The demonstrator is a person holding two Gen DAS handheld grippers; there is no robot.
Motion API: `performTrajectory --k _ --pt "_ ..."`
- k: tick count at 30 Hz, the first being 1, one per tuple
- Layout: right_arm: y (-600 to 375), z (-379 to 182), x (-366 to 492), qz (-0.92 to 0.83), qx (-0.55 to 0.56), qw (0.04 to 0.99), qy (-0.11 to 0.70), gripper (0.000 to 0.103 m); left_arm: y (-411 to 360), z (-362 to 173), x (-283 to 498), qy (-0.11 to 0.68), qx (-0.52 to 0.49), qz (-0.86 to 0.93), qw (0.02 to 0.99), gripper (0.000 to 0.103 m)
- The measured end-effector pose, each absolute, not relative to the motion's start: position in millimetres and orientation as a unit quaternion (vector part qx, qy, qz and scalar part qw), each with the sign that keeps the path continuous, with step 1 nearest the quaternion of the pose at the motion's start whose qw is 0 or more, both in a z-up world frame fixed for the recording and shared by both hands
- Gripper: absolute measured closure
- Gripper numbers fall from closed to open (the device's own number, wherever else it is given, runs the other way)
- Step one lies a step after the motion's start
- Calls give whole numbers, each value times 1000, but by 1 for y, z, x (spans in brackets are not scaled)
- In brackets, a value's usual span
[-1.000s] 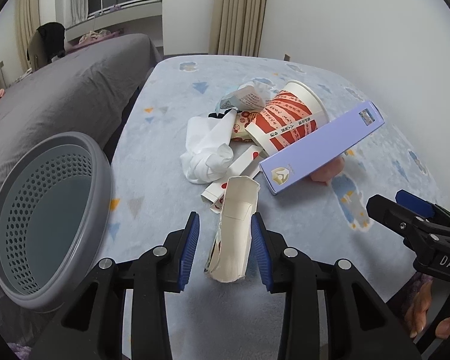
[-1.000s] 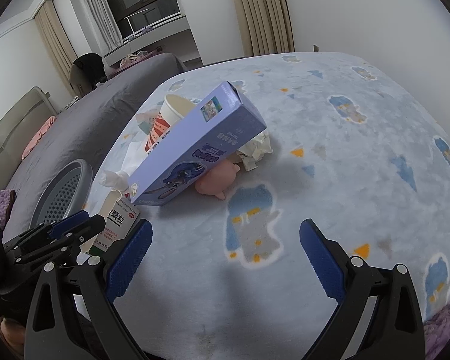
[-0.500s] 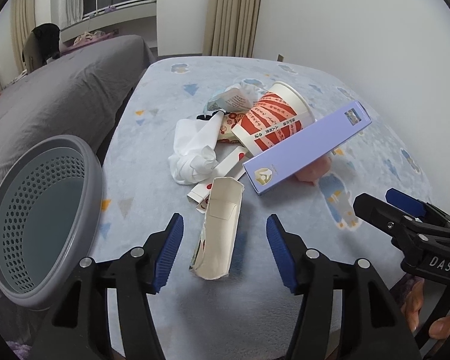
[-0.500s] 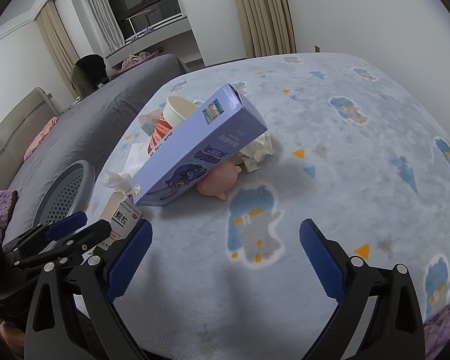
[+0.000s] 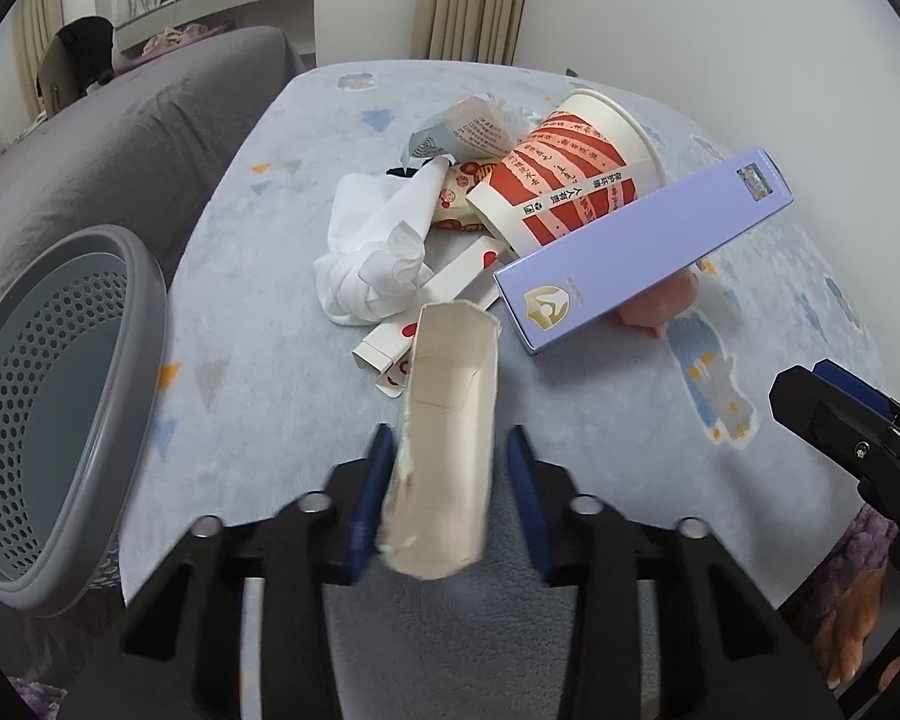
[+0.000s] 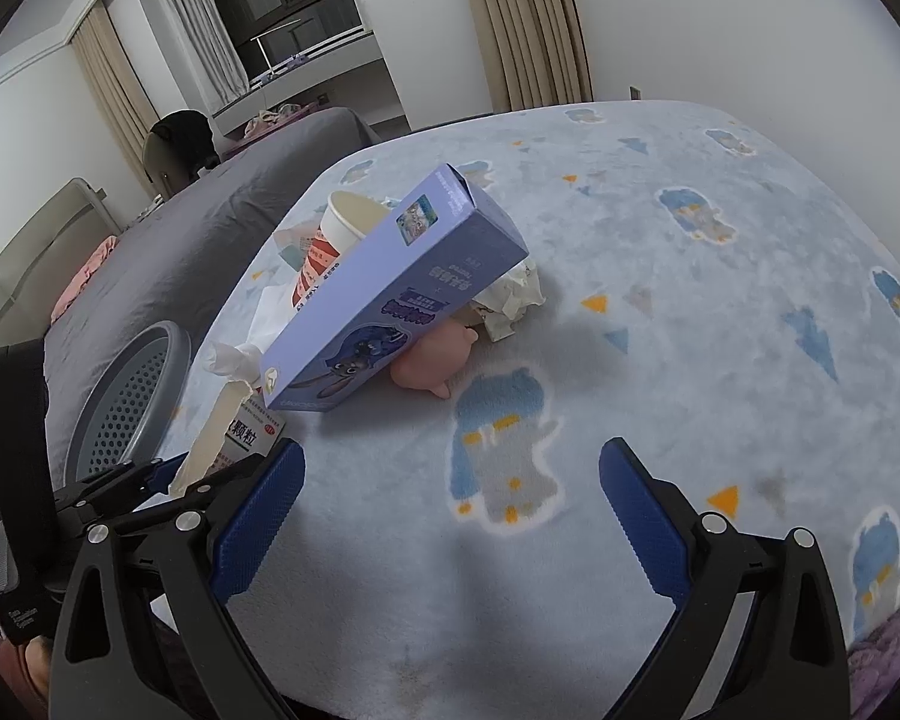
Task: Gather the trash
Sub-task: 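Lift the carton with the left tool while the right tool approaches the lavender box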
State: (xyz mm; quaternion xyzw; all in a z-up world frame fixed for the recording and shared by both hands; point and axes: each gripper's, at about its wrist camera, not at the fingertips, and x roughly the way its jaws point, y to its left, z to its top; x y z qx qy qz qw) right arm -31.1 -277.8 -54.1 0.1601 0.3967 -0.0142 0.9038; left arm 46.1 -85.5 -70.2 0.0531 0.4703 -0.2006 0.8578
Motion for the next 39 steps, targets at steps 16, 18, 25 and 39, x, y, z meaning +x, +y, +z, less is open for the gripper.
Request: performTrajectory --k 16,18,25,39 --pt "-266 -45 -29 -28 143 908 392 9 -64 -36 30 414 69 -153 895 75" --pt "-260 -37 -26 -34 134 912 387 9 -58 -31 30 408 68 -145 899 75" --pt "-246 -30 -2 -61 110 909 397 9 -43 -26 31 404 53 -138 903 75" --pt "-244 -31 30 -109 135 896 409 9 -30 -24 31 408 33 -136 902 76"
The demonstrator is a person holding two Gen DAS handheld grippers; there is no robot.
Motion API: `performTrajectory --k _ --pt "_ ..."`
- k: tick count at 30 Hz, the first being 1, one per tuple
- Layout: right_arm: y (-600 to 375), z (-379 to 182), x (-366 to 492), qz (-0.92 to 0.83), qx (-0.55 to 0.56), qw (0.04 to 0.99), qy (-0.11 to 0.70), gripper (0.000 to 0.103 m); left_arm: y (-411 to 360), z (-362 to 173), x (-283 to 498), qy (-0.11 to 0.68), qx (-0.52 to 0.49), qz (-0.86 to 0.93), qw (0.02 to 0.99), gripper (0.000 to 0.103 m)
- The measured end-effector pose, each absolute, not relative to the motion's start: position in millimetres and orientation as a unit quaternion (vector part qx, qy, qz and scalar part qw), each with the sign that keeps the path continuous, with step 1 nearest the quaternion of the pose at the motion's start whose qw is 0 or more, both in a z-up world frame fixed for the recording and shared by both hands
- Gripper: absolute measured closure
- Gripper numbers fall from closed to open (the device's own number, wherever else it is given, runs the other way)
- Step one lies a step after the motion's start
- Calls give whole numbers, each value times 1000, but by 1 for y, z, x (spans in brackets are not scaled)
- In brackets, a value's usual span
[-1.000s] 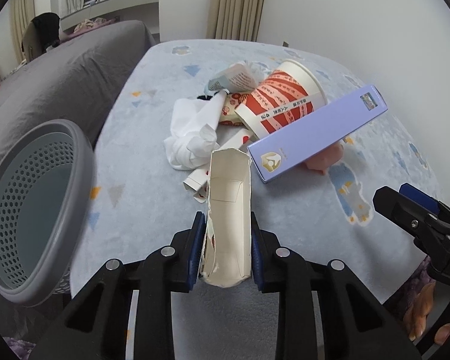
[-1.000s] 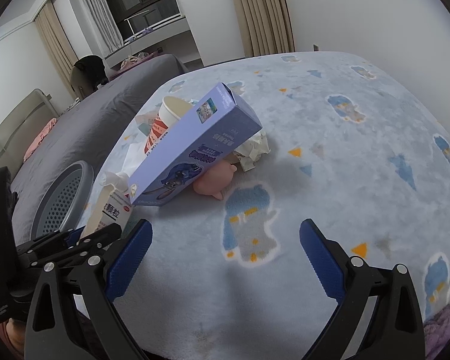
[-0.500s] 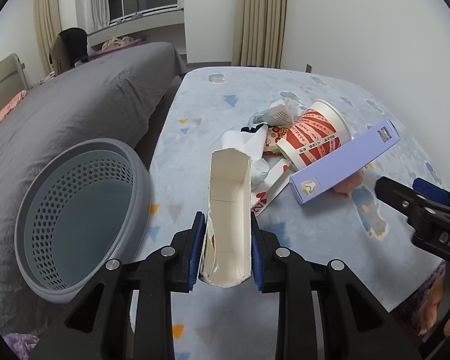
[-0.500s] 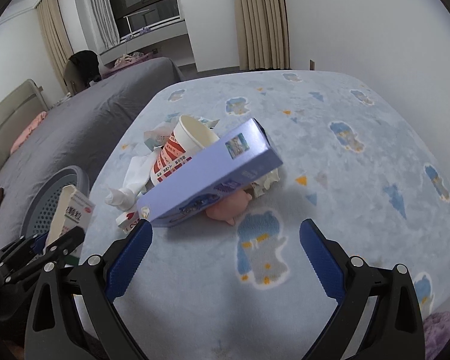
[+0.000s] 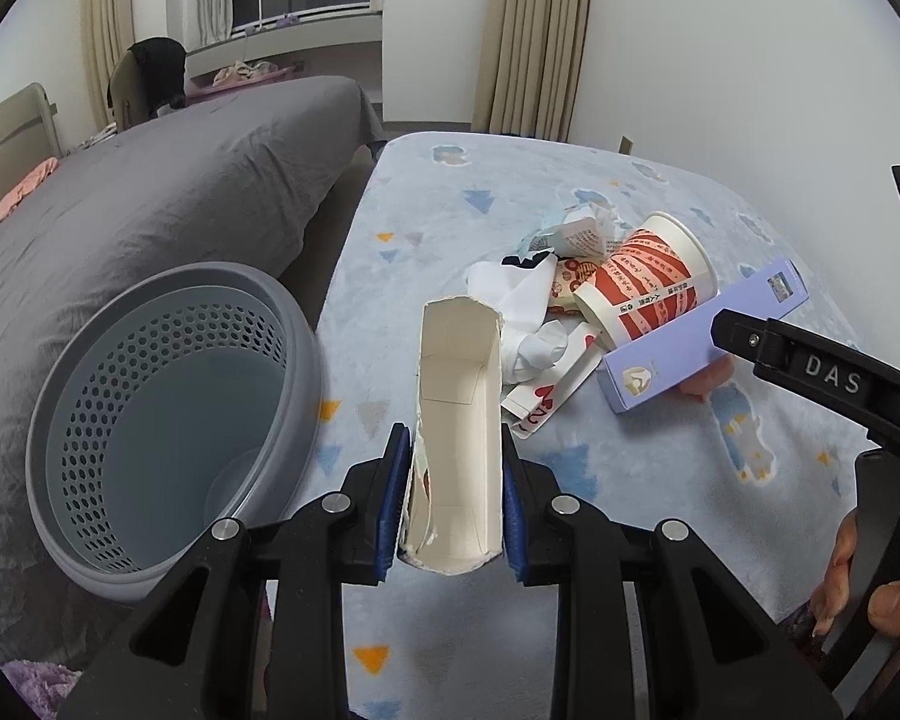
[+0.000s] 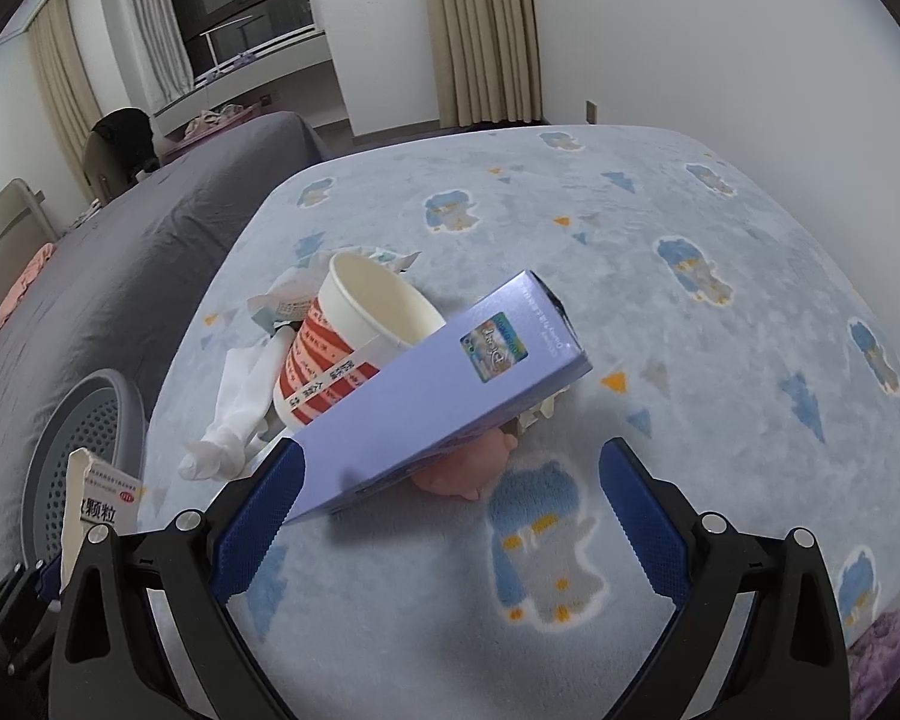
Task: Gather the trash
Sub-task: 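Lift the carton with the left tool while the right tool approaches the lavender box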
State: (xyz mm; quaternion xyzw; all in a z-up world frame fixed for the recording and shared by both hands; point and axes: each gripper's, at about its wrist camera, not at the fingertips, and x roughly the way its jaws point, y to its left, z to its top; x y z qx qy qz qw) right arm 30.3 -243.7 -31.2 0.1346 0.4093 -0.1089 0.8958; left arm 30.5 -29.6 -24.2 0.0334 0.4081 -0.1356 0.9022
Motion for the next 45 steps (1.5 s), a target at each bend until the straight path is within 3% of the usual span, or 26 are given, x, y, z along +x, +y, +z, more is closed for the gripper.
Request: performTrajectory --k 18,45 --pt "-223 -30 57 -187 82 883 423 9 -19 -20 34 410 12 -141 901 76" --pt "-276 -54 0 -219 99 864 443 9 -24 -24 33 411 19 -142 900 75"
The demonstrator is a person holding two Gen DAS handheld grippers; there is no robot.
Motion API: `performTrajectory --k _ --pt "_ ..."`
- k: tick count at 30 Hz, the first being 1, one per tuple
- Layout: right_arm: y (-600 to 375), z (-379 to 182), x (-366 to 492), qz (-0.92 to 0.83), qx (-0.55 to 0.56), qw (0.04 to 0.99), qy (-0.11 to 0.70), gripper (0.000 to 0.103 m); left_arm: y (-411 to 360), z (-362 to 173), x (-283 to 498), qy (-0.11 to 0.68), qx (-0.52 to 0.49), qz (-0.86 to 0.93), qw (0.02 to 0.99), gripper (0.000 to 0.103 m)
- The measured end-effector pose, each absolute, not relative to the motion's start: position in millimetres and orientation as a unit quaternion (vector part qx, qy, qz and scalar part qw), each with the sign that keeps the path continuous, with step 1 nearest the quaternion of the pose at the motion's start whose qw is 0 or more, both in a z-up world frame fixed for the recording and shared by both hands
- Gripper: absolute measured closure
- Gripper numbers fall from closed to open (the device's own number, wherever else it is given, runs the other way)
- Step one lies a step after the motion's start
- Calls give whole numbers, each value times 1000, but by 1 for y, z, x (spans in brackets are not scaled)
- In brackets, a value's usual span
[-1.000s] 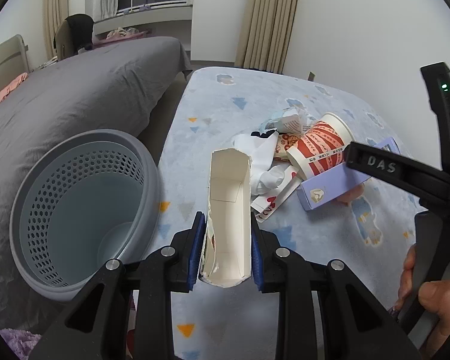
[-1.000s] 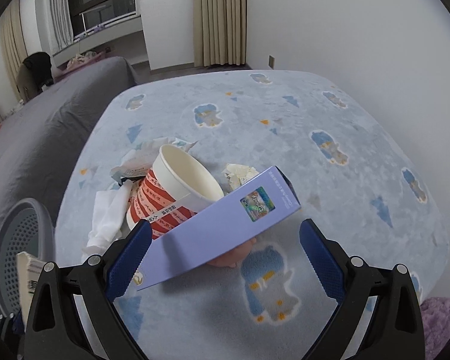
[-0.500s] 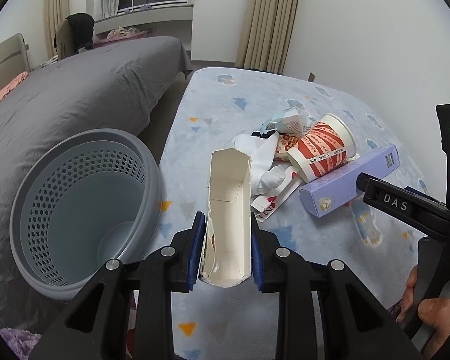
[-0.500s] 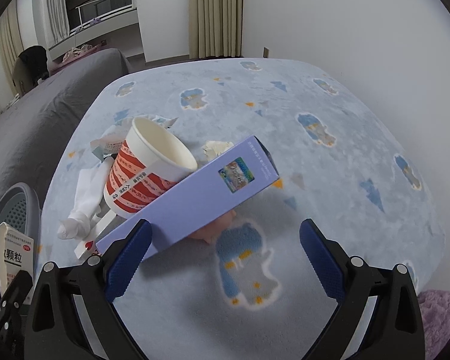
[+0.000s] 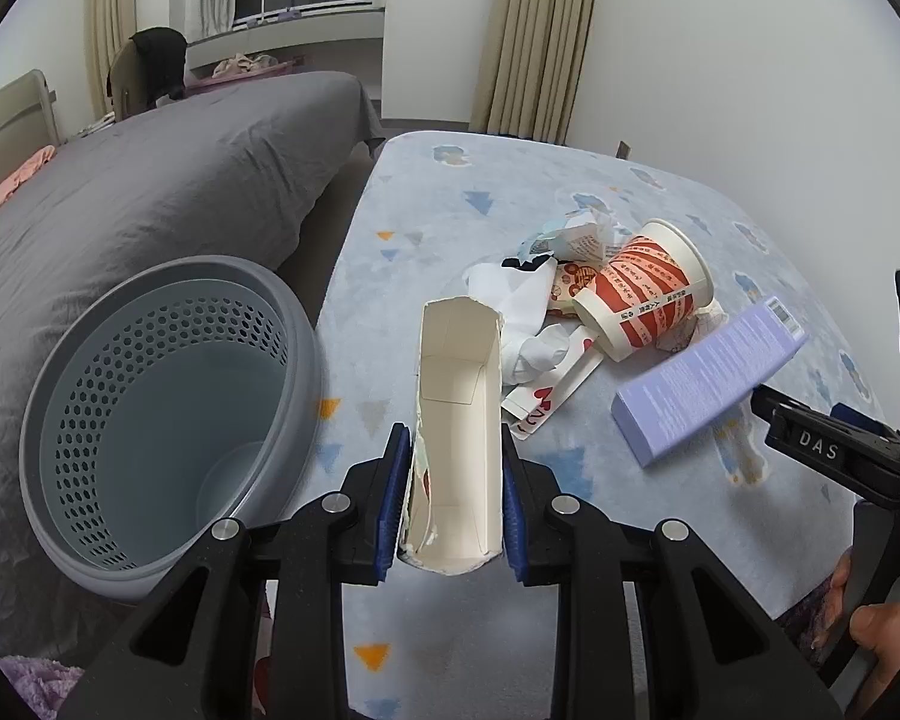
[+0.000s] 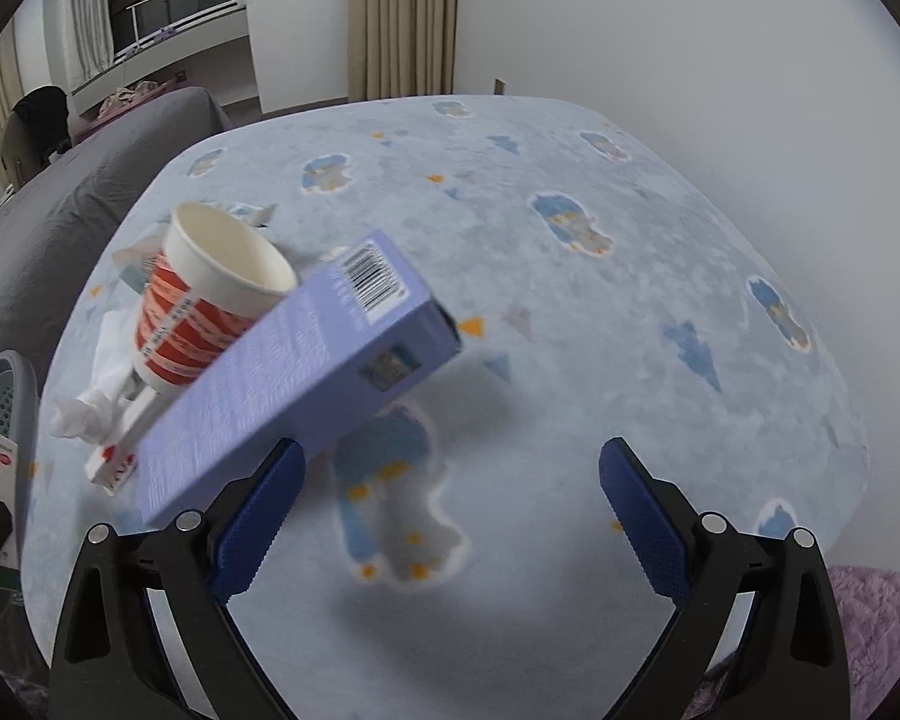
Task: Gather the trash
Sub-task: 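Lift the carton with the left tool while the right tool approaches the lavender box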
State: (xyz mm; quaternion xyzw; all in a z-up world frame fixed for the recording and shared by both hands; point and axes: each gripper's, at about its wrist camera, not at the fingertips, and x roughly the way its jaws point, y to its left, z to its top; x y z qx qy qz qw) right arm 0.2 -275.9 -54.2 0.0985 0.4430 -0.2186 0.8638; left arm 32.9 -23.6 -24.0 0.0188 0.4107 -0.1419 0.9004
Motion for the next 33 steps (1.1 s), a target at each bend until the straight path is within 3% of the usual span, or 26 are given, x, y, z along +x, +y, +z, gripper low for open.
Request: performTrajectory --k 18,33 --pt "-271 -49 -44 -180 134 869 441 9 -29 -25 29 408 26 -146 901 75" --pt "-251 -52 -8 -188 202 845 458 9 -23 -22 27 402 31 -136 905 76"
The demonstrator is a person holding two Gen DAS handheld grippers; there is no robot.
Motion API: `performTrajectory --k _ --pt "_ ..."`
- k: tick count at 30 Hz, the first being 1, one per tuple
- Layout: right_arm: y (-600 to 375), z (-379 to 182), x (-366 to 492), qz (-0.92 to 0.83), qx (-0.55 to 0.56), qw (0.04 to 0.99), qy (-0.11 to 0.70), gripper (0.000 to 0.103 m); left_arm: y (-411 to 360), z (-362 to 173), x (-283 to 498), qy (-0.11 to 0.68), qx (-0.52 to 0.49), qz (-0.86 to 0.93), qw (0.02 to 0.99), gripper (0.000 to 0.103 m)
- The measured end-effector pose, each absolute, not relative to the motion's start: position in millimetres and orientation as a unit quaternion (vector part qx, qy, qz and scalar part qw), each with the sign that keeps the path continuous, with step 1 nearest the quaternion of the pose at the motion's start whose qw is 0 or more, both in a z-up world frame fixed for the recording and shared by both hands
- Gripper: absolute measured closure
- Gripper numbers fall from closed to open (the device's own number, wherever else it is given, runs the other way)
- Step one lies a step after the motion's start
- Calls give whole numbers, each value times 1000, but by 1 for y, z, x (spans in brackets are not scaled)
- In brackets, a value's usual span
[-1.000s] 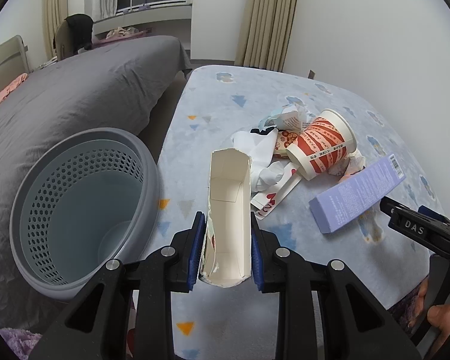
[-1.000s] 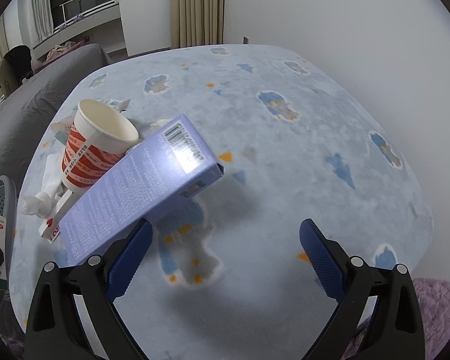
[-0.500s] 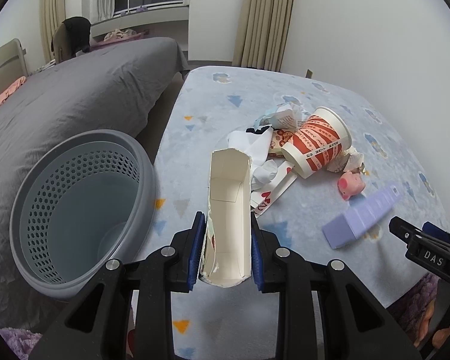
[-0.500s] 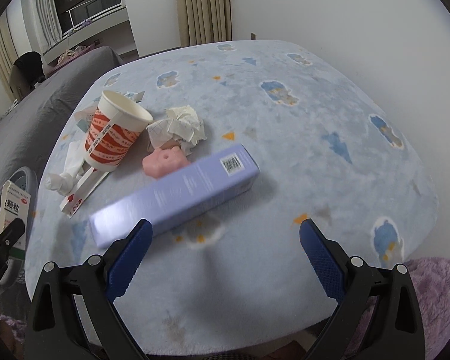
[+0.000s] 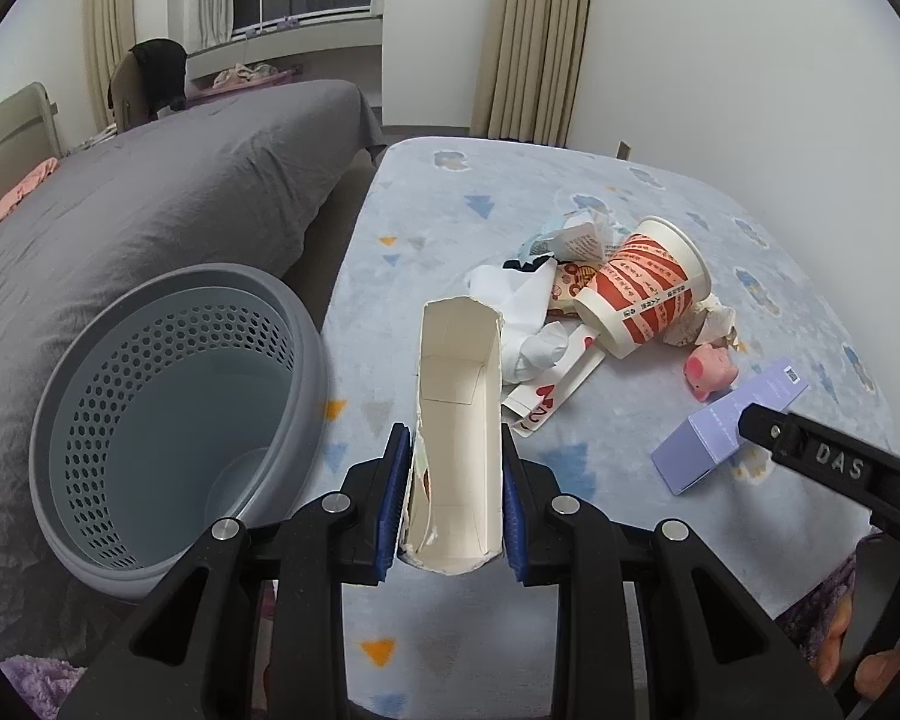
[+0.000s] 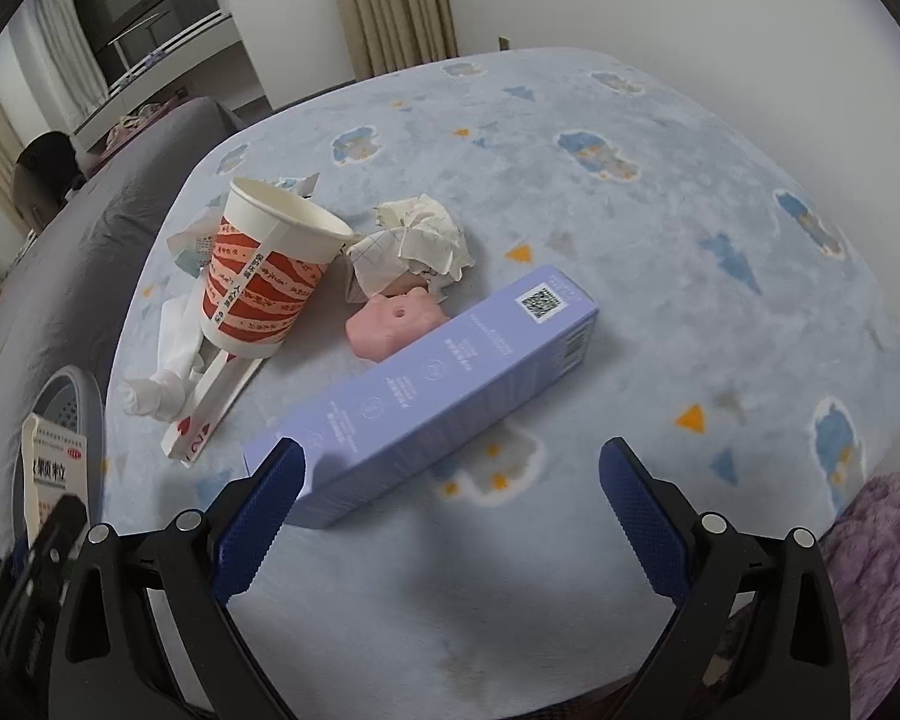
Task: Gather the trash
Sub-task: 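Lift the carton with the left tool while the right tool approaches the lavender box, then close the right tool on the lavender Zootopia box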
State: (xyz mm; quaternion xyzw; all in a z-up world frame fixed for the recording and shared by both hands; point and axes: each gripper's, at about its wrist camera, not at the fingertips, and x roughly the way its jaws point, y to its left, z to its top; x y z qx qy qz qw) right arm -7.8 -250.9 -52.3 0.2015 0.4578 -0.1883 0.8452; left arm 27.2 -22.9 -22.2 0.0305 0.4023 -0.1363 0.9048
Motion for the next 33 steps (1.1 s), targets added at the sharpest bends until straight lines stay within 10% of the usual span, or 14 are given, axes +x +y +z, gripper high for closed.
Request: performTrajectory --k 33 --pt "-263 -72 -9 -198 241 814 490 9 -8 -30 37 416 18 -129 900 75"
